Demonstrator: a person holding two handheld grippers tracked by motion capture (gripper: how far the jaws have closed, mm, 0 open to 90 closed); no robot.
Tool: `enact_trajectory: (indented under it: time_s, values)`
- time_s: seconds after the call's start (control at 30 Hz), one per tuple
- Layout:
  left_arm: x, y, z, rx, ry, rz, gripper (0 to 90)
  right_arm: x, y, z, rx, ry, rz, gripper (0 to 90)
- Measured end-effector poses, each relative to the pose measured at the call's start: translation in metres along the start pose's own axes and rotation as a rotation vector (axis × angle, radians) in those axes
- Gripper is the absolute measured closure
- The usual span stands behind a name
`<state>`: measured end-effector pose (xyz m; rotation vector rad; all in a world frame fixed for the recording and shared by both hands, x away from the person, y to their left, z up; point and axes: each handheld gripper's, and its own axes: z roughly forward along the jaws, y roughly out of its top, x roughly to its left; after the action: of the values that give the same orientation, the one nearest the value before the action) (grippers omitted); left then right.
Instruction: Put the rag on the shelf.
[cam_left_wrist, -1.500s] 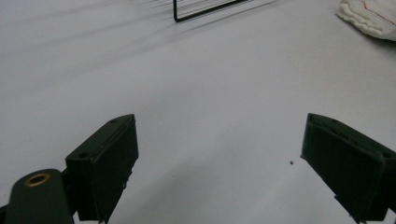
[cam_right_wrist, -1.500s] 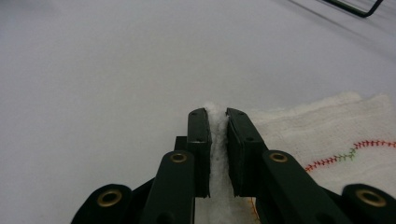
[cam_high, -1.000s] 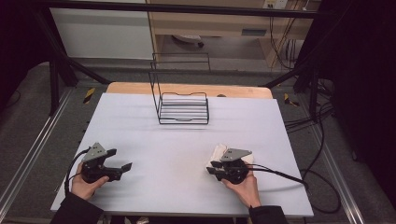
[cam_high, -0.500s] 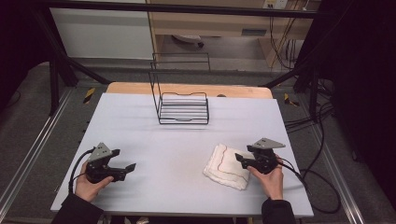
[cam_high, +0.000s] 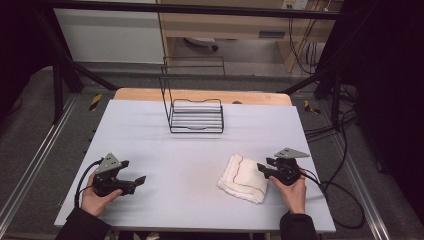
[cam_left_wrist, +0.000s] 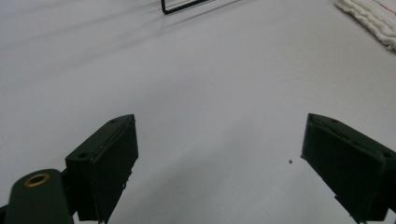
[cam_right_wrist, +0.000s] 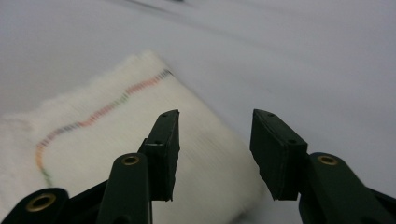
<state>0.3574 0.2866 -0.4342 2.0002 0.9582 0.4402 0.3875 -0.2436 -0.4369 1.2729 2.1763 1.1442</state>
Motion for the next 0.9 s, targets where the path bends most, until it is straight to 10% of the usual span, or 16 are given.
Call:
enact_trajectory:
  time_s: [0.2, 0.53, 0.9]
  values:
    - [0.000, 0.000, -0.001, 0.000, 0.002, 0.002, 10.5, 0.024, 0.025, 0.027, -0.002, 0.072, -0.086, 50.6]
    - [0.001, 0.000, -0.001, -0.003, 0.000, -0.002, 10.6, 0.023, 0.035, 0.068, 0.112, 0.138, -0.136, 51.9]
    - [0.001, 0.000, 0.000, 0.004, -0.001, 0.002, 10.7, 0.028, 0.037, 0.071, 0.139, 0.175, -0.133, 80.4]
